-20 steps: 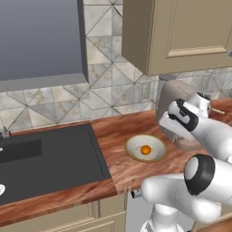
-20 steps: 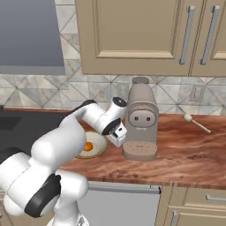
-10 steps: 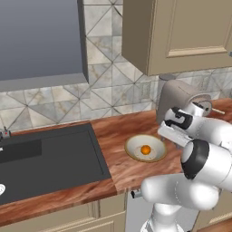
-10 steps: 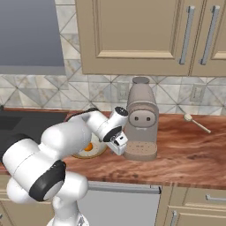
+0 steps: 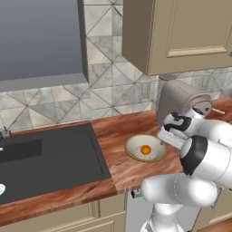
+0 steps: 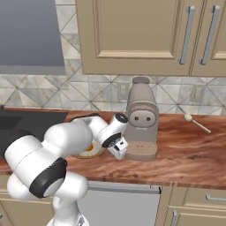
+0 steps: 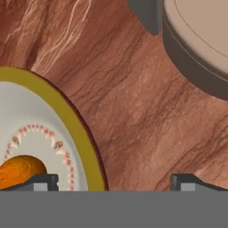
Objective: Move the cup from next to the sink to the open cabinet. Then, move the bowl with the tangerine to the fridge to clear the area for faucet cleaning.
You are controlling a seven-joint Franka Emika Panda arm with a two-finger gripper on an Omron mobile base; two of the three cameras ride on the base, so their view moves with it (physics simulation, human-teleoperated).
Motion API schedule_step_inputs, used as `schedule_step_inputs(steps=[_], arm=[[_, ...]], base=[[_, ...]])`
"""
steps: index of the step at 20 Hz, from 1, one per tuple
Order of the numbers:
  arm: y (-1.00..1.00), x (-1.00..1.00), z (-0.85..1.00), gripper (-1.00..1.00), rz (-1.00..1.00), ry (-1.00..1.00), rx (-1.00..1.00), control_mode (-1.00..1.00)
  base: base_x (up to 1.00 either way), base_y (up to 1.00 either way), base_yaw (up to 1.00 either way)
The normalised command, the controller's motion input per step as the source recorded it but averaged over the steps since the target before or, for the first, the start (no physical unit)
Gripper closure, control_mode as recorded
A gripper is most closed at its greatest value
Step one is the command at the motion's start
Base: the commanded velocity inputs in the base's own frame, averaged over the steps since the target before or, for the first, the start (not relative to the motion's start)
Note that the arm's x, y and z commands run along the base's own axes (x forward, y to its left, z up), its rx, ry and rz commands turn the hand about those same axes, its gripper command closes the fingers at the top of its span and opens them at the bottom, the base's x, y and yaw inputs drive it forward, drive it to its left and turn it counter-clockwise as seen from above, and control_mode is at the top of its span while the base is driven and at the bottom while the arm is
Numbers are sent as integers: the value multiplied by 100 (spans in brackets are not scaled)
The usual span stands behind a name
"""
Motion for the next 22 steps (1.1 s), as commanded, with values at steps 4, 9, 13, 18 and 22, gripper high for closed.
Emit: schedule_step_inputs(steps=[4, 9, 13, 18, 22], arm=[[1, 0, -25, -100, 0, 0, 0, -100], [8, 16, -12, -100, 0, 0, 1, -100], [15, 34, -10, -100, 0, 0, 0, -100], [15, 29, -7, 100, 0, 0, 0, -100], [0, 0, 0, 100, 0, 0, 0, -100]], base=[[0, 0, 0], [0, 0, 0], [0, 0, 0], [0, 0, 0], [0, 0, 0]])
